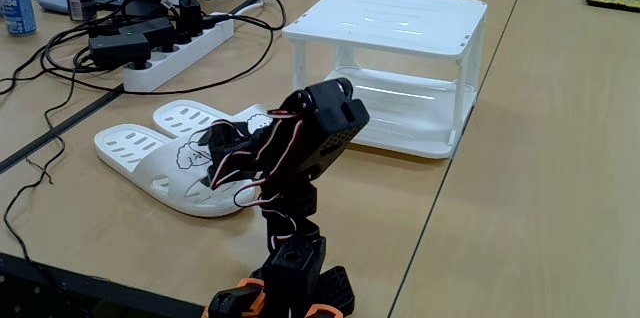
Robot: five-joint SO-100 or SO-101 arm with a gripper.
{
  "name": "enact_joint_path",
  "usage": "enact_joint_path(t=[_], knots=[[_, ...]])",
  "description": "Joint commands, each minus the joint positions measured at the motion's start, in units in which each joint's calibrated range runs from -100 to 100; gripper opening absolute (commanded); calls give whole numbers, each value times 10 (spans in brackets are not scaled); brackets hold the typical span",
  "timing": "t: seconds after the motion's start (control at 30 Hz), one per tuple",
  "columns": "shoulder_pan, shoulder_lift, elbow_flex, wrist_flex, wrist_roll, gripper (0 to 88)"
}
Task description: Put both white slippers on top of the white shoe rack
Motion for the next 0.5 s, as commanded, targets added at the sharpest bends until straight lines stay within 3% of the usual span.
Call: enact_joint_path(t=[0.0, 0.47], knots=[[-2, 23, 4, -47, 4, 205], [-4, 89, -20, -119, 4, 205]])
